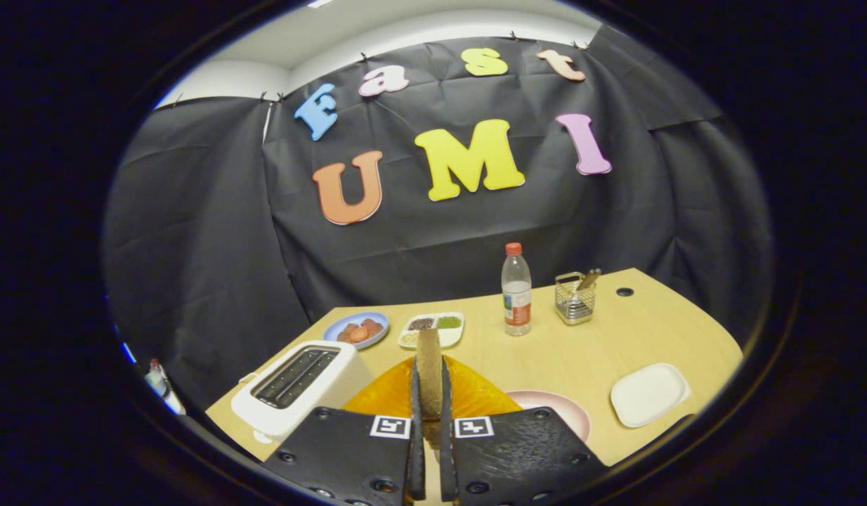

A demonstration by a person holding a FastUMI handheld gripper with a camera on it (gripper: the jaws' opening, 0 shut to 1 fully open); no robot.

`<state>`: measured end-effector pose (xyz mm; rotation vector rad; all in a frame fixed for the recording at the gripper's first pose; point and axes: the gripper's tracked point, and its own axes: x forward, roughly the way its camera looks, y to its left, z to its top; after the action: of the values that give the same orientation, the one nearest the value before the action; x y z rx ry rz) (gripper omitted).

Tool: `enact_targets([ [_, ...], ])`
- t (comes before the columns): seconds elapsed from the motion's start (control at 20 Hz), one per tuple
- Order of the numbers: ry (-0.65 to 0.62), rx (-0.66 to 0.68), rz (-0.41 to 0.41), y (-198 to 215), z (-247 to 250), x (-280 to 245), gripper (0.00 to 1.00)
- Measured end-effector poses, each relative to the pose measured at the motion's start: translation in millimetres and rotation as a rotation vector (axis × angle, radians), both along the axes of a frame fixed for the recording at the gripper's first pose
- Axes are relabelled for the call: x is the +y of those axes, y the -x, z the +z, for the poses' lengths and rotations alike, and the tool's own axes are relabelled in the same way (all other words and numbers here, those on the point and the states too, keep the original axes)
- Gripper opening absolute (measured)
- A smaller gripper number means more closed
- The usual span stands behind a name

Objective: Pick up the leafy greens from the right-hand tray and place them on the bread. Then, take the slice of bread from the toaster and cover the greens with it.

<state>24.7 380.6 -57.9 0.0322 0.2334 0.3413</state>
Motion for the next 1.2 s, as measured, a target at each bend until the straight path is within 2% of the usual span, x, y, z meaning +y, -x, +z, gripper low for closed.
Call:
enact_targets([
  [0.5,-0.145,0.122,-0.026,-8.1,-53.8,-21.8,0.08],
  [0.8,-0.167,0.198,-0.056,-12.4,-79.2,-42.4,0.08],
  [1.0,-0.127,0.224,-0.088,-16.8,-96.2,-59.1,0.08],
  [1.05,-0.117,0.226,-0.094,-17.7,-98.1,-62.9,0.12],
  [1.1,-0.112,0.224,-0.101,-17.5,-98.8,-68.2,0.12],
  [1.2,-0.106,0.225,-0.114,-20.3,-101.4,-75.5,0.20],
])
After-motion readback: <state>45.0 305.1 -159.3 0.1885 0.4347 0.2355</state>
